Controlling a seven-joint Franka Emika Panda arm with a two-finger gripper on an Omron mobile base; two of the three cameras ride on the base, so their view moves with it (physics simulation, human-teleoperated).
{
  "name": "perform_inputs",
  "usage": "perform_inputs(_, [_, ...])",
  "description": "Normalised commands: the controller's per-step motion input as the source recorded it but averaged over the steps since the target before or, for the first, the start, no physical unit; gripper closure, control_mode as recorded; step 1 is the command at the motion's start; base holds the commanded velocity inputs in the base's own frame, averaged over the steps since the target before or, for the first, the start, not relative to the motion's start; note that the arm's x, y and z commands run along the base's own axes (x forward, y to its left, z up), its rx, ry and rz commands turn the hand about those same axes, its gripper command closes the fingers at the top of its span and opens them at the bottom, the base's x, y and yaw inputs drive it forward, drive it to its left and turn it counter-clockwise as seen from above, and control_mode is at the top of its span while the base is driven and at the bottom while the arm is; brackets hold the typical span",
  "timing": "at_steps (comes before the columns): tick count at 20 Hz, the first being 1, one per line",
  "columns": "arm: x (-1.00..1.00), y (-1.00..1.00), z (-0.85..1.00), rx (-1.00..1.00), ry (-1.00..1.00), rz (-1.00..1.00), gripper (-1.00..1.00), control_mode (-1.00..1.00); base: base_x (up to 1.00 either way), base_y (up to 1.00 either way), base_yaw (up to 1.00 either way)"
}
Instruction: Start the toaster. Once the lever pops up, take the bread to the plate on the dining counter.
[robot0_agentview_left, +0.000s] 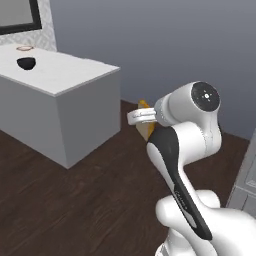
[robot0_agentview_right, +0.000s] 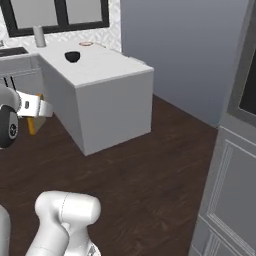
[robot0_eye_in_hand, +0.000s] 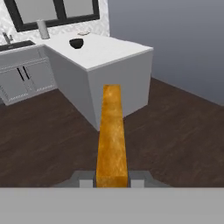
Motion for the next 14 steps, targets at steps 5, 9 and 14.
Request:
perform_inputs(5, [0.0, 0.0, 0.0, 0.0, 0.0, 0.0, 1.0, 1.0, 1.0, 0.0, -0.17])
perform_inputs(9, [0.0, 0.0, 0.0, 0.0, 0.0, 0.0, 1.0, 1.0, 1.0, 0.07, -0.23])
perform_inputs(14, [0.0, 0.0, 0.0, 0.0, 0.0, 0.0, 1.0, 1.0, 1.0, 0.13, -0.24])
